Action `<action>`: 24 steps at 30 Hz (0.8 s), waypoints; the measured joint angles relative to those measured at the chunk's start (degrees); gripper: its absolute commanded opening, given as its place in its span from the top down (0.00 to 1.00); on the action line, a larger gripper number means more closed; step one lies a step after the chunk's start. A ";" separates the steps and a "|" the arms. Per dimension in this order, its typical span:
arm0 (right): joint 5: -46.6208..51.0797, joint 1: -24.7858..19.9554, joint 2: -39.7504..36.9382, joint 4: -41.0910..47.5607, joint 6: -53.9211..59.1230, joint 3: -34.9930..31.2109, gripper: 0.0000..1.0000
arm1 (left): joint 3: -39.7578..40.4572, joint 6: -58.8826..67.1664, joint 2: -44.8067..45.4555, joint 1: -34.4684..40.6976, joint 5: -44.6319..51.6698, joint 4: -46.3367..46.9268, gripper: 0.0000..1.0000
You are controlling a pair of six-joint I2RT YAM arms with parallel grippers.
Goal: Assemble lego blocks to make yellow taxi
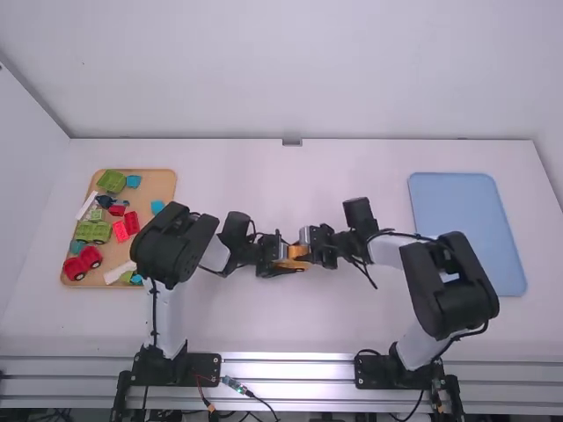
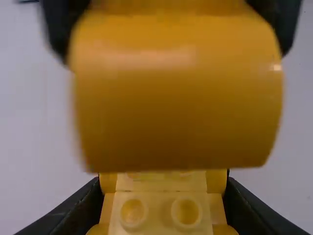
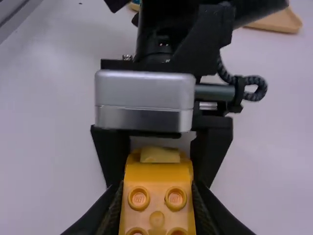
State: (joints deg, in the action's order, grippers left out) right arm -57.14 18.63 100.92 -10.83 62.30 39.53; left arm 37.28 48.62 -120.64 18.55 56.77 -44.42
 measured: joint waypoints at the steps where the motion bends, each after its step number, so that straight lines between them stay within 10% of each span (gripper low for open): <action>1: 0.59 0.35 -0.02 -2.38 -1.64 -0.76 1.00 | 0.00 -0.13 0.00 0.00 0.00 0.02 0.59; 24: 1.88 0.90 3.74 -12.11 -11.76 -3.78 1.00 | 0.00 -0.15 0.00 0.00 0.20 0.22 0.59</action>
State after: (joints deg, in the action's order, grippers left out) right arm -55.27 19.53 104.66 -22.94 50.54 35.75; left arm 37.28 48.47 -120.64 18.55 56.97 -44.21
